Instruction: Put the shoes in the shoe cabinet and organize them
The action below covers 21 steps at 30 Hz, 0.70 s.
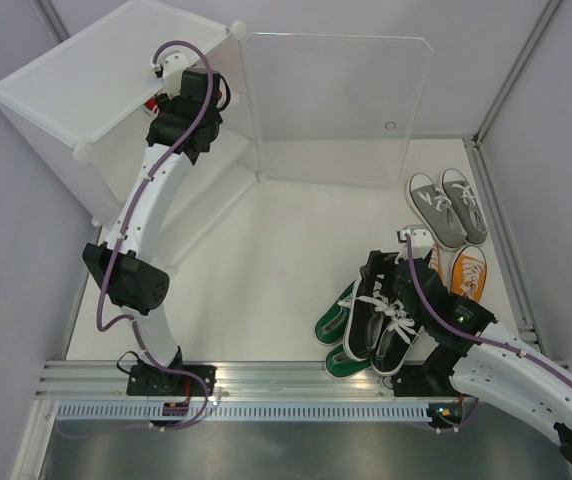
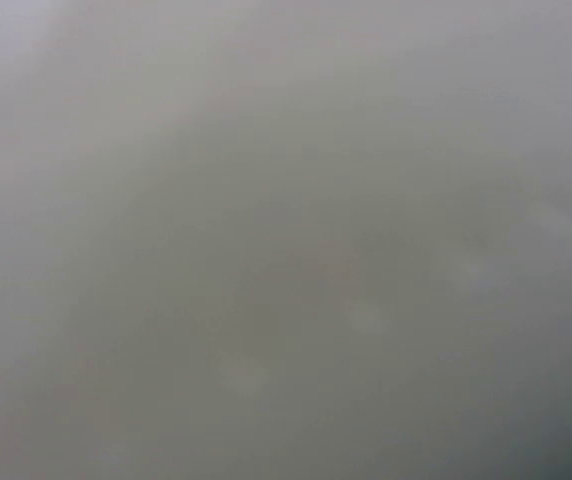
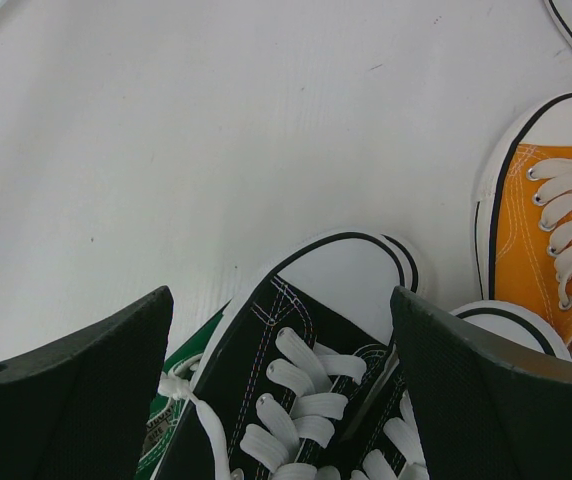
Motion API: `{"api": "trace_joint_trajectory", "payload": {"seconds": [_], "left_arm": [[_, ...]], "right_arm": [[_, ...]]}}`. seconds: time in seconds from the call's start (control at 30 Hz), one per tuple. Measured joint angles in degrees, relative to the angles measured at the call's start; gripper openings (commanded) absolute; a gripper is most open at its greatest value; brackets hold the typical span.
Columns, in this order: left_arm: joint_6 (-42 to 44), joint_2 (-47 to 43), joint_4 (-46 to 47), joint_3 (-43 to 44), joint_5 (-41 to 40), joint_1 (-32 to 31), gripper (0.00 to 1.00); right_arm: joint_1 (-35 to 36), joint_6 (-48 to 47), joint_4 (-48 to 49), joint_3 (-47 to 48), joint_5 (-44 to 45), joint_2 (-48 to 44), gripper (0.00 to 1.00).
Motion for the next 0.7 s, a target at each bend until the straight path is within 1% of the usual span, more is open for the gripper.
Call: {"api": "trace_joint_trajectory", "payload": {"seconds": [0.07,0.23,0.27,0.37,0.53,0.7], "left_arm": [[0.4,0.0,0.0,0.1,0.4,0.2,0.19],[2.4,0.0,0.3,0.2,2.0,0.5,0.13],[3.0,0.0,0.5,0.2,2.5,0.6,0.09],[5.2,0.0,1.7,0.0,4.4,0.8,0.02],[8.1,-0.1,7.6,-0.9,9.9,0.6,0.02],[8.3,-2.1,12.9,-4.9,8.8,0.4,0.02]], "right_arm": [[0.0,0.0,0.0,0.0,0.0,0.0,0.93],[0.0,0.0,0.2,0.0,0.0,0.2,0.93],[0.0,0.0,0.3,0.0,0.0,0.3,0.93],[0.0,0.0,0.4,-0.1,0.0,0.5,0.93],[0.0,0.0,0.7,-0.4,0.0,0.7,0.93],[0.0,0.0,0.8,-0.4,0.0,0.7,0.93]]}}
